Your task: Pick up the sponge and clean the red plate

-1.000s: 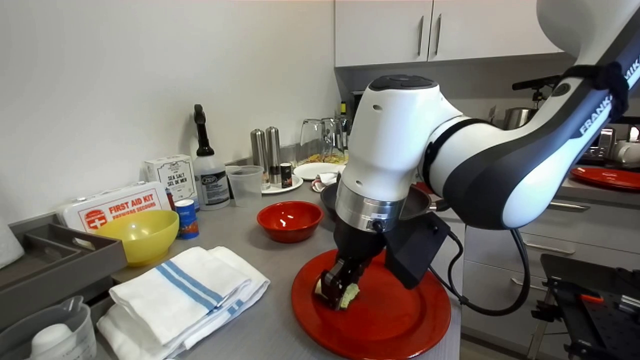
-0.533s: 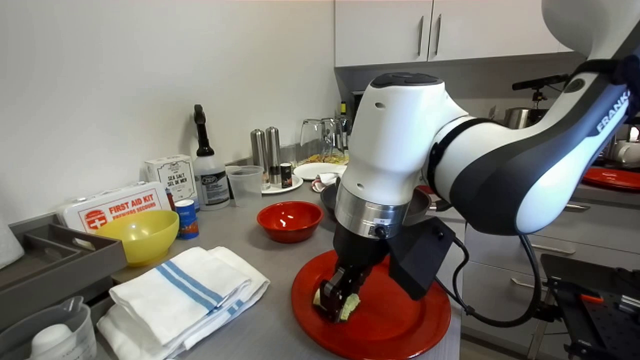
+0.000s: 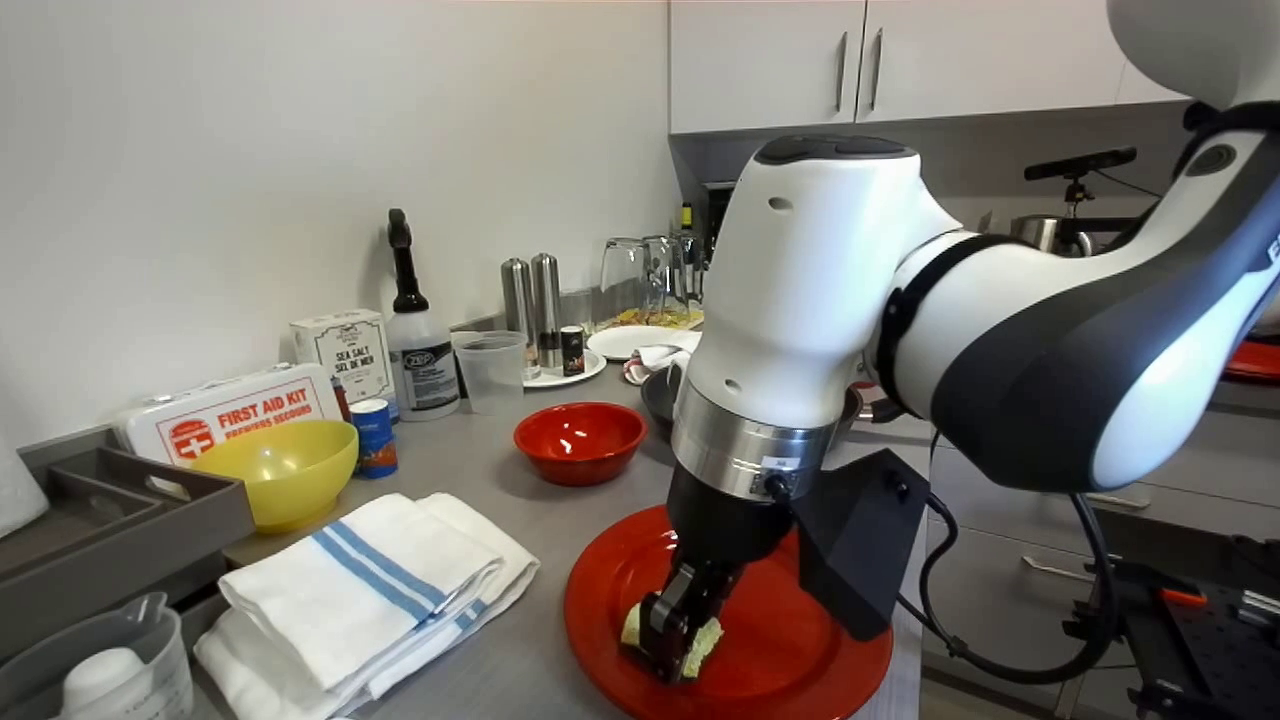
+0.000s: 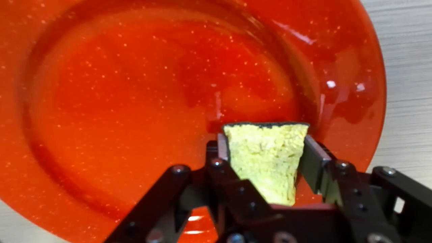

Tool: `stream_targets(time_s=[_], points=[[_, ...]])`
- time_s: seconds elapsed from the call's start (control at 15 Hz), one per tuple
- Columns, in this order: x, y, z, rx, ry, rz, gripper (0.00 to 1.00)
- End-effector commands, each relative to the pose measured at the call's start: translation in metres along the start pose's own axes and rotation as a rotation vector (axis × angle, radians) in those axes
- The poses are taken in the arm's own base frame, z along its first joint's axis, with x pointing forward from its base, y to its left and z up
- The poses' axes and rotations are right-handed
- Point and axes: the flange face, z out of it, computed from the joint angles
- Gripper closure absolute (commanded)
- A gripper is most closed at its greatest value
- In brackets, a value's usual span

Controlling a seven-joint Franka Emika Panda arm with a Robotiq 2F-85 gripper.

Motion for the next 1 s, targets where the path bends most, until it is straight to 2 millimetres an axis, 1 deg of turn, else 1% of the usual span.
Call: stream_targets(time_s=[0.0,0.13,0.4,0.93], points=[[-0.003,0.008,-0.004,-0.003,-0.015,-0.001,0.73],[-0.009,0.018,-0.004,-0.010,-0.032,0.013,0.73],[-0.019,0.034,-0.011,0.001,-0.059,0.049,0.73],[-0.035,0.057,-0.028,0.008,-0.091,0.095,0.73]])
